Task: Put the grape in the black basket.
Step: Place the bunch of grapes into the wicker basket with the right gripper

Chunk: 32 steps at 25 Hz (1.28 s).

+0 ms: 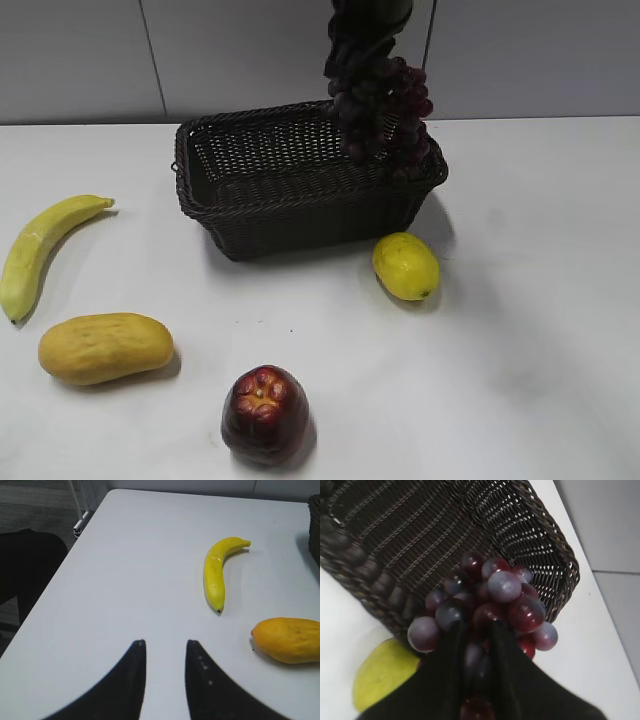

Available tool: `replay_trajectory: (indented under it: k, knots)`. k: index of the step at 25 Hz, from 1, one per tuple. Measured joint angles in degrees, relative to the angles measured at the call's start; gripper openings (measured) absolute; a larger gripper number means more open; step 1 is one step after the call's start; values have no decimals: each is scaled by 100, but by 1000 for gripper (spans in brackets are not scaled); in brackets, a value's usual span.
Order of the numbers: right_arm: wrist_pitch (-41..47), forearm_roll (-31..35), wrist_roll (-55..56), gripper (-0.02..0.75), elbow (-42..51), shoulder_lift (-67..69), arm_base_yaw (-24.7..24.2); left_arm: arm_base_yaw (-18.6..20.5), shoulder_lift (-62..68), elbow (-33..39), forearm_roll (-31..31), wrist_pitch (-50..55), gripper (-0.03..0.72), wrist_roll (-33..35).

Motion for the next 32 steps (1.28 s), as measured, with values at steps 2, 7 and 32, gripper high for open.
replay_trajectory:
  k: [2,7,32]
  knots:
    - [-387,30,-436,99,-7,157,4,0,0,0,0,0,217,0]
    - [-910,766,-1513,99,-51,436,4,0,0,0,0,0,217,0]
    - [-326,1484,-72,599,-63,558,-525,0,0,0,0,0,217,0]
